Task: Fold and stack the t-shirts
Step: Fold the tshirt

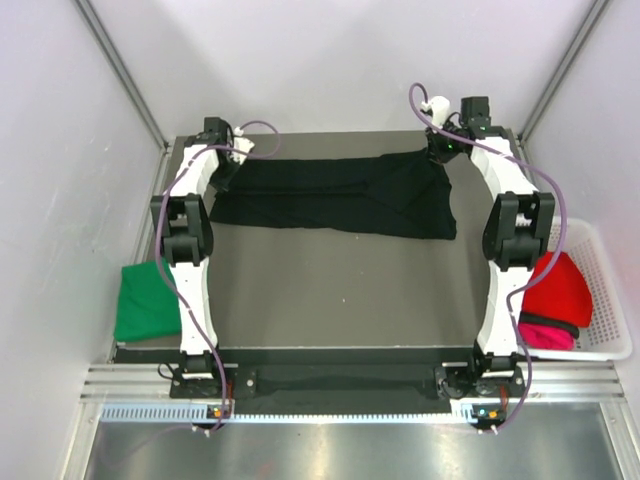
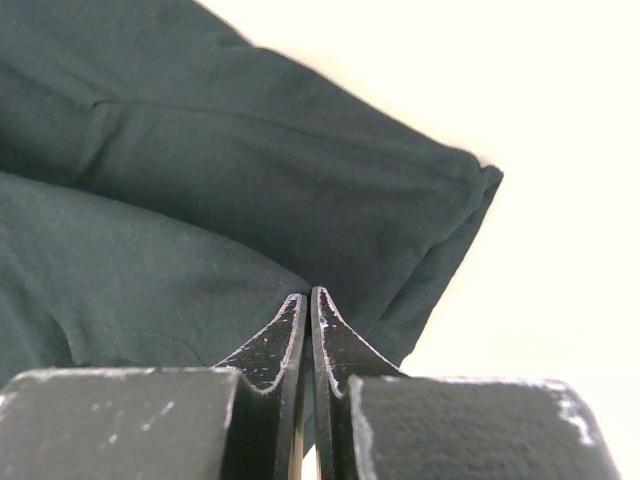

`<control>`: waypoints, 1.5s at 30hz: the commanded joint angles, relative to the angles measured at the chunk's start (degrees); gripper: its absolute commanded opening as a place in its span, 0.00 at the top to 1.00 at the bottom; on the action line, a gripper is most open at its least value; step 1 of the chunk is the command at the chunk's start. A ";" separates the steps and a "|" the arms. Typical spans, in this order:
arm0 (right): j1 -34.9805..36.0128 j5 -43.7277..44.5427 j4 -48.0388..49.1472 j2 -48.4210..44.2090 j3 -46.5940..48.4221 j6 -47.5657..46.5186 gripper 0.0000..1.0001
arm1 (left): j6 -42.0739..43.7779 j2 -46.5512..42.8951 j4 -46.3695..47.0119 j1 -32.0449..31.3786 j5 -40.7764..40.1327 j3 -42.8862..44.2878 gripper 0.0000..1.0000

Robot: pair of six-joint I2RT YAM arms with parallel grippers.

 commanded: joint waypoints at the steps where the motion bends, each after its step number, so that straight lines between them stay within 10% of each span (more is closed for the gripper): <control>1: -0.36 0.51 1.20 1.68 4.63 1.31 1.00 | 0.42 0.90 2.88 0.26 -2.20 3.21 1.00; 14: 0.61 1.30 1.81 5.82 8.59 2.27 1.00 | -1.77 2.40 5.52 0.17 -3.43 3.82 0.98; 17: 0.87 1.13 1.90 6.26 9.29 2.54 1.00 | -5.53 0.82 8.06 0.26 -6.77 2.60 0.68; 23: 1.67 0.95 1.90 6.43 9.20 2.71 1.00 | -12.75 -19.37 23.25 0.35 -8.64 -22.77 0.50; 26: 1.67 0.95 1.99 6.34 9.20 2.71 1.00 | -12.84 -27.21 24.86 0.26 -4.50 -32.81 0.50; 45: 2.46 0.25 2.16 6.52 8.15 2.89 1.00 | -12.85 -17.20 17.39 1.49 -4.05 -30.54 0.51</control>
